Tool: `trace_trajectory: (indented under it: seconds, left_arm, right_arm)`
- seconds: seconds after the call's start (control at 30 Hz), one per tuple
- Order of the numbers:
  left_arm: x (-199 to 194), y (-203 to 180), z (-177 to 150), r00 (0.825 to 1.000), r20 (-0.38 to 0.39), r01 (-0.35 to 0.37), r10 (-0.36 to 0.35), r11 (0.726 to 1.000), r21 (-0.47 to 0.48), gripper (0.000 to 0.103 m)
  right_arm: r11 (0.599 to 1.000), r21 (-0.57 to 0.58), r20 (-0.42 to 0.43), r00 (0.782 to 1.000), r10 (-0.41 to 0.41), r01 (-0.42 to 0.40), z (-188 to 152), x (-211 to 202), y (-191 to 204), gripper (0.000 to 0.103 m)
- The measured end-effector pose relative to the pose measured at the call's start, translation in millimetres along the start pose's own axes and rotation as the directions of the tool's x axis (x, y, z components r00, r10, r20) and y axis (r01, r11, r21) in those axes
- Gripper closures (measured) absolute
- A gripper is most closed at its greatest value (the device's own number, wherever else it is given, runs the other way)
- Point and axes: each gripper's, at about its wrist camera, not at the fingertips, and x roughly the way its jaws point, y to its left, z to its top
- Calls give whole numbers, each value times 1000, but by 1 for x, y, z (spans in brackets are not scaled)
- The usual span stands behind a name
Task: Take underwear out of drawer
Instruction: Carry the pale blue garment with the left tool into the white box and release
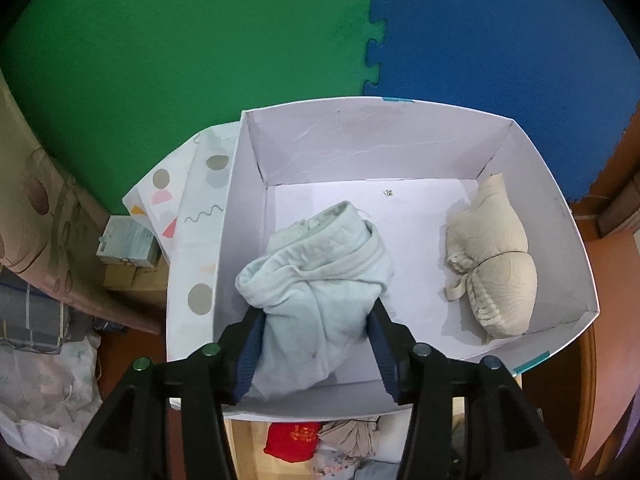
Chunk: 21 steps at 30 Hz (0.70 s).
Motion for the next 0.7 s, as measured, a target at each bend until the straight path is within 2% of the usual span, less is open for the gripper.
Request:
trace_trajectory:
  seconds: [0.13,0.23,0.5,0.7]
  left_arm:
    - [-5,5,-1,1000,-2,28,-28,1000,-7,50]
    - [-13,6,-1,999,4,50,-50,999,1,44]
    - [-44,9,-16,998,59,22,-23,999,31,44]
    - [-60,32,-46,997,71,-8,7,1000,15,44]
  right_arm:
    - [1000,2,-1,1000,-1,1,0,1,1,55]
    - [1000,3,0,1000,-1,1,1,1,1,55]
    - [1000,9,-3,1000,-4,4,1,5,3,55]
    - [1000,13,-6,1000,-6,6,0,10,1,54]
